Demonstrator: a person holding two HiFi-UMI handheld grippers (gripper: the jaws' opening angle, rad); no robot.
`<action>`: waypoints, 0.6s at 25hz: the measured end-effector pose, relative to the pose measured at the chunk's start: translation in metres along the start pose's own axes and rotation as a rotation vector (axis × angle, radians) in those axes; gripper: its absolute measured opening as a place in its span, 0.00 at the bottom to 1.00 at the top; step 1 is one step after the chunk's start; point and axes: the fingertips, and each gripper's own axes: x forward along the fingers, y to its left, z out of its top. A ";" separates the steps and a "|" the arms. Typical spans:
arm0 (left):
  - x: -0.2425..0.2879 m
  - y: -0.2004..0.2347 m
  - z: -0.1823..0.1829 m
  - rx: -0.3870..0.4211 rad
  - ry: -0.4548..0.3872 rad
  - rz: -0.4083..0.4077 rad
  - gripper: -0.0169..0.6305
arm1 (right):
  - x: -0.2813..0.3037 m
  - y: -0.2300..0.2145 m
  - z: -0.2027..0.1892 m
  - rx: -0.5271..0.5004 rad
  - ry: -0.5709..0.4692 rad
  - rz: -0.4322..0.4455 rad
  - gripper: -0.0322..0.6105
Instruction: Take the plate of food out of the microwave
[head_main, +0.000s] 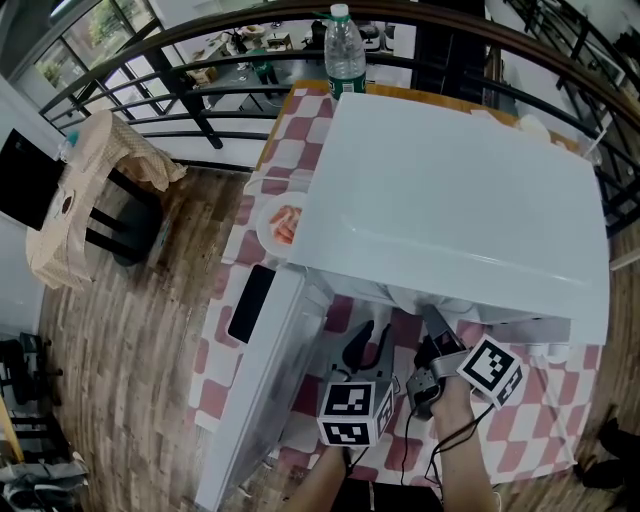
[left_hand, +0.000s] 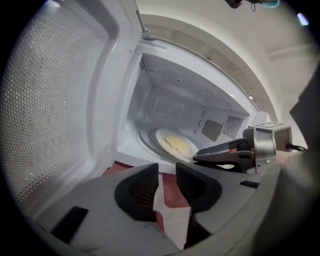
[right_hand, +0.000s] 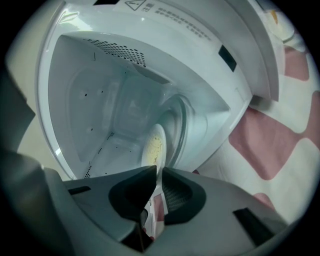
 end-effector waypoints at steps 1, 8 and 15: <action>-0.001 0.000 0.000 -0.006 0.001 0.001 0.23 | -0.002 -0.002 -0.001 0.004 0.000 -0.013 0.11; -0.001 0.000 0.003 -0.129 -0.013 -0.005 0.22 | -0.020 -0.006 -0.004 -0.030 0.008 -0.057 0.11; 0.002 -0.006 0.016 -0.204 -0.069 -0.024 0.23 | -0.039 -0.014 -0.007 -0.032 0.005 -0.056 0.11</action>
